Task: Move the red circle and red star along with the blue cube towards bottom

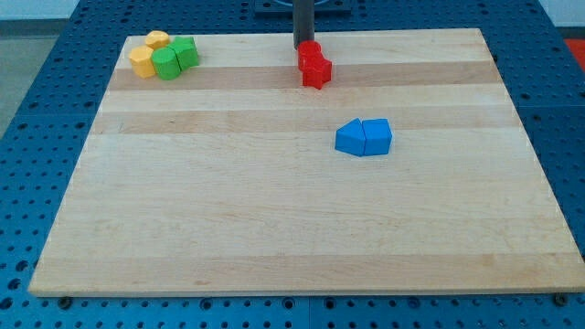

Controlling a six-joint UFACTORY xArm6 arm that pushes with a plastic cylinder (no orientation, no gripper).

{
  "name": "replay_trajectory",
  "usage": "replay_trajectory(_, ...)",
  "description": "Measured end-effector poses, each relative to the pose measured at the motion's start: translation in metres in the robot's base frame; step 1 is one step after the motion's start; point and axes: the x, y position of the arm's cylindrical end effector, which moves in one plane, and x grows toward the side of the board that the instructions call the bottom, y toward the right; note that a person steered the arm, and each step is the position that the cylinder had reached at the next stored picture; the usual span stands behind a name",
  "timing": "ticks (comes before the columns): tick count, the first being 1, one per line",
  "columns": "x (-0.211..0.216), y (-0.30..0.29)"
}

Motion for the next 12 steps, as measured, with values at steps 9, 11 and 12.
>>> replay_trajectory(9, 0.096, 0.015)
replay_trajectory(11, 0.111, 0.019)
replay_trajectory(12, 0.112, 0.013)
